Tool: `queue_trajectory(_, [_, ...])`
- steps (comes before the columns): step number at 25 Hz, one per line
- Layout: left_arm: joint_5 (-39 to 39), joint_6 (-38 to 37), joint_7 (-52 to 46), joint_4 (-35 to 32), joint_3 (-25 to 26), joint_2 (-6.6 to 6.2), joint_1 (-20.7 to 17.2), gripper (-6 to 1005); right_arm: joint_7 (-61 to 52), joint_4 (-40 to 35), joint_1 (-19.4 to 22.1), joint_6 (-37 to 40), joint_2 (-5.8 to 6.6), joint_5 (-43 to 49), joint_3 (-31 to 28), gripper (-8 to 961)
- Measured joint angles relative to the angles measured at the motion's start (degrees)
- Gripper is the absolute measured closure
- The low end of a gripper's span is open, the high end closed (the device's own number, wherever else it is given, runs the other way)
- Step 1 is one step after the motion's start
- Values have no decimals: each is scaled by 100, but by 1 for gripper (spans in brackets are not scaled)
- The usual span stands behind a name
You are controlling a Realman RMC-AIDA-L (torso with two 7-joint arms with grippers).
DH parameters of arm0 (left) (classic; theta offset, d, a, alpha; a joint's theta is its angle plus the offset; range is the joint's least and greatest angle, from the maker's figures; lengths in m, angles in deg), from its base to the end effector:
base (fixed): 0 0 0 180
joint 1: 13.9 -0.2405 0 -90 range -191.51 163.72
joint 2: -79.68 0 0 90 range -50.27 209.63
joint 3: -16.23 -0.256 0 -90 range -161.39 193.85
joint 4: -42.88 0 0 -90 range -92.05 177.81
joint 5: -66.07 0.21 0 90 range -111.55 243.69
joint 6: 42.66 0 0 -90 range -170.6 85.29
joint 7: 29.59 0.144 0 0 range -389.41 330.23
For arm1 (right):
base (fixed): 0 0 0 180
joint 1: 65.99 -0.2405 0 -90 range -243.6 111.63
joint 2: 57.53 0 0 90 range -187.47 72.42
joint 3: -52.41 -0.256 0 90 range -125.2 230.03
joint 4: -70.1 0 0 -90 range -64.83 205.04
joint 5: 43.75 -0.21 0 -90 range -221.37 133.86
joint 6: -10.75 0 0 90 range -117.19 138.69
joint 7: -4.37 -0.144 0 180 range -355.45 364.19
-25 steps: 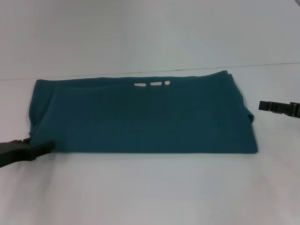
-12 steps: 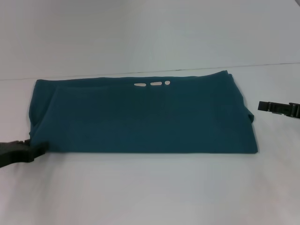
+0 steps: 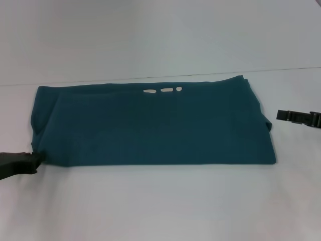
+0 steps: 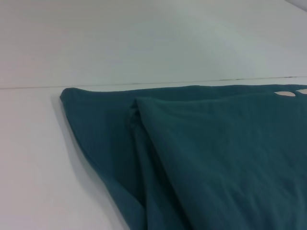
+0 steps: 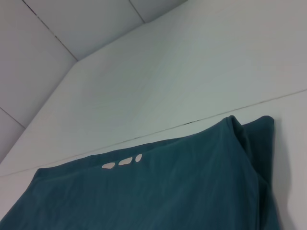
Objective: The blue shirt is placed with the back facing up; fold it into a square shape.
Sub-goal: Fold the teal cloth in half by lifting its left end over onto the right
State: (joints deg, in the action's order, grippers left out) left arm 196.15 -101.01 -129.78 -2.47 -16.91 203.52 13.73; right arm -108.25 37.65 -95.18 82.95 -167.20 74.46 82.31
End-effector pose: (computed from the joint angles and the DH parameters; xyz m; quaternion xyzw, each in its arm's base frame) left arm -0.3392 0.3573 0.0150 -0.8243 -0.4287 -0.1066 0.3541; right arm 0.3474 0.3607 0.0804 -0.7614 0.5379 0.2382 0.2724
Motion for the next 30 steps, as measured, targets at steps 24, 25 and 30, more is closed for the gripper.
queue_trajectory(24, [-36, -89, -16, -164, 15, 0, -21, 994, -476, 131, -118, -185, -162, 897, 46, 191])
queue_trajectory(25, [-35, -89, -17, -165, 13, 0, -23, 994, -477, 149, -131, -190, -167, 921, 48, 191])
queue_trajectory(30, [-25, -89, -17, -167, 12, 0, -22, 994, -479, 240, -221, -273, -203, 1087, 59, 190])
